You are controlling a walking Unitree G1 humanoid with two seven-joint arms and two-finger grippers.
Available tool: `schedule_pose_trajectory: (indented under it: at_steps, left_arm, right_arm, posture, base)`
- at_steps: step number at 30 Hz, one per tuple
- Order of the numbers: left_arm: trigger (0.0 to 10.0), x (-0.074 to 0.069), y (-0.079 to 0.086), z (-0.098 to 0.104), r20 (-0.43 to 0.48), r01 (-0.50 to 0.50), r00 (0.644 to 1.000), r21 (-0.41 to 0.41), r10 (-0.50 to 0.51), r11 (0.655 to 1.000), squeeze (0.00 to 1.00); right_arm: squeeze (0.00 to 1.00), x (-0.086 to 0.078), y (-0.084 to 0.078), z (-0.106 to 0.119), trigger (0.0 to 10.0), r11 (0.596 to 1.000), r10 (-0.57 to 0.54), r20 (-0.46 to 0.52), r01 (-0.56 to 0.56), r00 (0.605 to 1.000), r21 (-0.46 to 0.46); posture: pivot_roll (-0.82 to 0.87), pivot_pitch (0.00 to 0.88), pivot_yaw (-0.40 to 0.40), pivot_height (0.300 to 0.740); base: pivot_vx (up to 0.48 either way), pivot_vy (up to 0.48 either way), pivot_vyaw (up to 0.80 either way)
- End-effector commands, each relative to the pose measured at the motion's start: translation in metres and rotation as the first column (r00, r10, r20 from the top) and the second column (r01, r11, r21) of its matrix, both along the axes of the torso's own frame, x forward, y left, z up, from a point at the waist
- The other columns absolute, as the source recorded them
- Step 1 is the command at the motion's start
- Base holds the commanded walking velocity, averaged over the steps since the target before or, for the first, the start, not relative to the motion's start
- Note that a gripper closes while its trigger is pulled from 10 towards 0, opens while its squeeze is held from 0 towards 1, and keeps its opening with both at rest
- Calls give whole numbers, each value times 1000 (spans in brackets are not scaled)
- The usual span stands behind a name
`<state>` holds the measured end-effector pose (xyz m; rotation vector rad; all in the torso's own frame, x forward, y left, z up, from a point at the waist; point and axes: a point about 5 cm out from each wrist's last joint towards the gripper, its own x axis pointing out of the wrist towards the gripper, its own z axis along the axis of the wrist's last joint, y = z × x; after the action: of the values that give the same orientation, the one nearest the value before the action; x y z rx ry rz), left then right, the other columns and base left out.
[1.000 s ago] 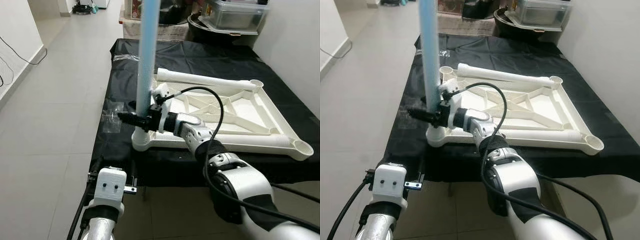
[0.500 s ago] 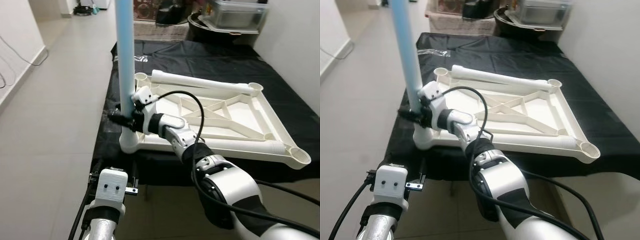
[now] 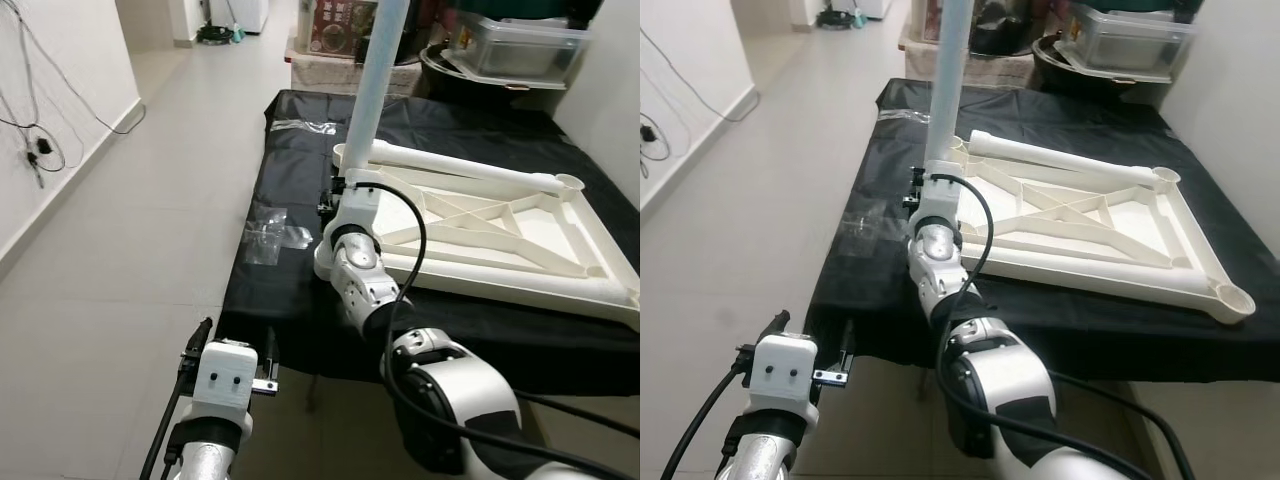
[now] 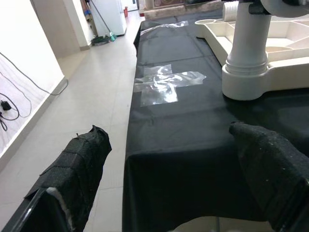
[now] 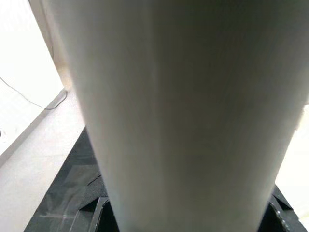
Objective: Building children table
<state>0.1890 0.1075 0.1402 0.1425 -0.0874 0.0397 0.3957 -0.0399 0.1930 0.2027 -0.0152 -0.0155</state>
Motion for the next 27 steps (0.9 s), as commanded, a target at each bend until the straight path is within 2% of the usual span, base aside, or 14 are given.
schedule_pose_trajectory:
  at_steps: [1, 2, 3, 5, 7, 8, 14, 16, 17, 20, 21, 23, 26, 27]
  left_arm:
    - [10000, 0, -4, 1, -4, 0, 1000, -33, 0, 999, 0]
    - [10000, 0, -4, 1, -4, 0, 1000, -33, 0, 999, 0]
    - [10000, 1, -4, 1, -4, 0, 1000, -32, -1, 999, 0]
    - [10000, 2, -4, 0, -5, 0, 1000, -32, 0, 999, 0]
    - [10000, 2, -3, 0, -4, -1, 1000, -33, 1, 999, 0]
    - [10000, 2, -3, 0, -3, -3, 1000, -34, 3, 999, 0]
    - [10000, 2, -3, 0, -3, -3, 1000, -35, 3, 999, 0]
    - [10000, 2, -3, 1, -2, -4, 1000, -36, 4, 999, 0]
    - [10000, 2, -3, 1, -2, -4, 1000, -36, 4, 999, 0]
    - [10000, 2, -3, 1, -1, -3, 1000, -37, 3, 999, 0]
    - [10000, 2, -3, 1, -1, -3, 1000, -37, 3, 999, 0]
    - [10000, 2, -4, 0, -4, -4, 1000, -31, 4, 1000, 0]
    - [10000, 2, -4, 1, -2, -2, 1000, -29, 2, 1000, 0]
    - [10000, 1, -5, 1, -2, -1, 1000, -29, 1, 1000, 0]
  right_arm:
    - [0, -6, 1, -23, 10000, 995, 1, -105, 9, 994, 98]
    - [0, -8, 8, -21, 10000, 994, 50, -78, -43, 996, 97]
    - [957, -9, 15, -18, 10000, 989, 104, -49, -98, 993, 112]
    - [1000, -9, 18, -11, 10000, 984, 152, 15, -152, 988, 95]
    - [1000, -9, 17, -9, 10000, 980, 180, 25, -181, 983, 78]
    - [0, -8, 18, -7, 10000, 962, 257, 37, -260, 966, 84]
    - [0, -7, 16, -2, 10000, 915, 389, 80, -396, 918, 85]
    - [0, -6, 9, 2, 10000, 827, 556, 118, -562, 823, 17]
    - [0, -6, 9, 2, 10000, 827, 556, 118, -562, 823, 17]
    - [0, -16, 12, -2, 10000, 538, 839, 103, -843, 534, -7]
    - [0, -16, 12, -2, 10000, 538, 839, 103, -843, 534, -7]
    - [0, -24, 18, -12, 10000, 371, 929, 4, -928, 371, -45]
    - [0, -28, 21, -17, 10000, 317, 946, -51, -946, 320, -68]
    - [0, -32, 23, -21, 10000, 243, 962, -101, -966, 252, -92]
  posture:
    - [128, 98, -82, 740]
    - [124, 94, -80, 740]
    - [123, 95, -81, 740]
    - [123, 93, -80, 740]
    - [123, 93, -80, 740]
    - [123, 93, -80, 740]
    - [125, 94, -82, 740]
    - [112, 95, -71, 740]
    - [112, 95, -71, 740]
    - [115, 96, -71, 740]
    - [115, 96, -71, 740]
    - [115, 96, -71, 740]
    - [130, 102, -79, 740]
    - [140, 108, -86, 740]
  base:
    - [0, 0, 0]
    - [0, 0, 0]
    - [0, 0, 0]
    - [0, 0, 0]
    - [0, 0, 0]
    - [0, 0, 0]
    - [0, 0, 0]
    - [0, 0, 0]
    - [0, 0, 0]
    - [0, 0, 0]
    - [0, 0, 0]
    - [0, 0, 0]
    - [0, 0, 0]
    - [0, 0, 0]
